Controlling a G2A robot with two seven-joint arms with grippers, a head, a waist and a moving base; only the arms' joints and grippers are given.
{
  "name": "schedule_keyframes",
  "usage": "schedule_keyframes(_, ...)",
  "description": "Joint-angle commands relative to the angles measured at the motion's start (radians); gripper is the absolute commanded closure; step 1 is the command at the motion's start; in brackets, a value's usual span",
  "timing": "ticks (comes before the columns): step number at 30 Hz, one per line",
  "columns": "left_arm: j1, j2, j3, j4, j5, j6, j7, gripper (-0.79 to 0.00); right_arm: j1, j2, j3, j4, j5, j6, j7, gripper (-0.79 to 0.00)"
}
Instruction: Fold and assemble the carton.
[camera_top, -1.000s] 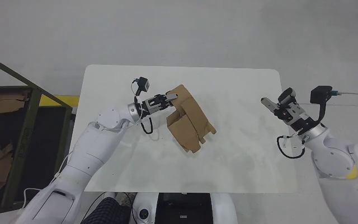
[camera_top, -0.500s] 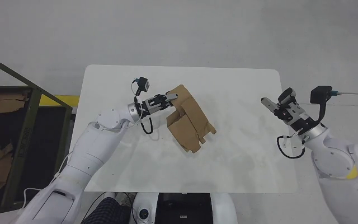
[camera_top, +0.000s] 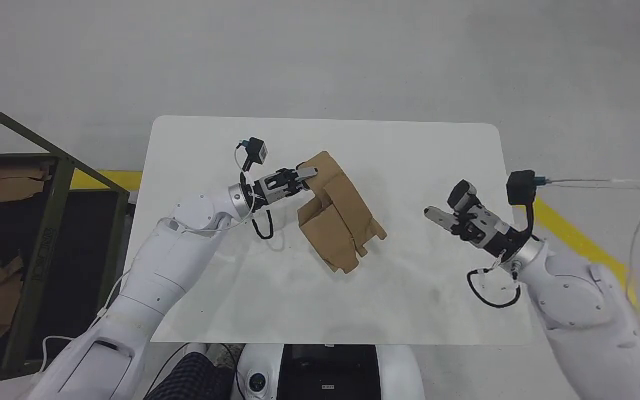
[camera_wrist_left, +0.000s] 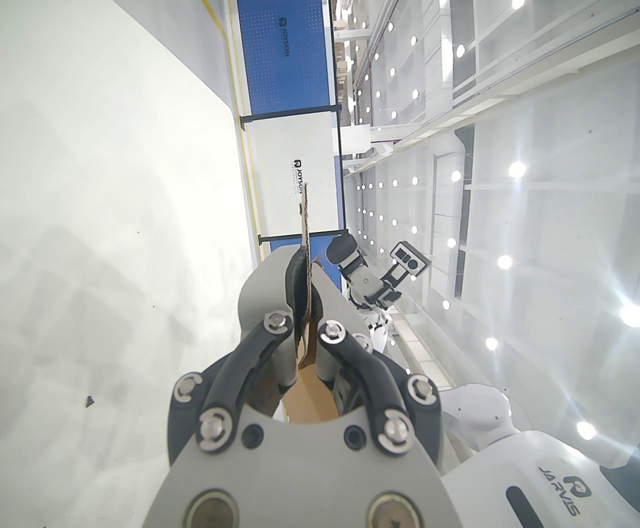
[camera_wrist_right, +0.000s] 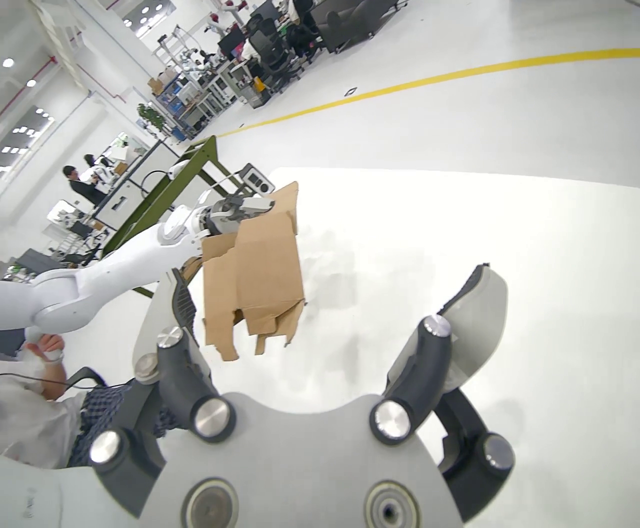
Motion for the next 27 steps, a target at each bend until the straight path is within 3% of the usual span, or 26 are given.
schedule_keyframes(1, 0.000, 0.000, 0.000, 0.000, 0.000, 0.000, 0.000, 0.000, 0.003, -0.002, -0.022, -0.011, 0.014, 0.000, 0.014, -0.785)
schedule_keyframes(15, 0.001, -0.007, -0.002, -0.010, -0.007, 0.020, -0.006, 0.000, 0.026, -0.022, -0.183, -0.023, 0.130, 0.004, 0.097, -0.785)
schedule_keyframes(27, -0.076, -0.050, 0.039, 0.215, -0.178, -0.075, -0.128, 0.000, 0.010, -0.034, -0.251, 0.027, 0.286, -0.001, 0.123, -0.785)
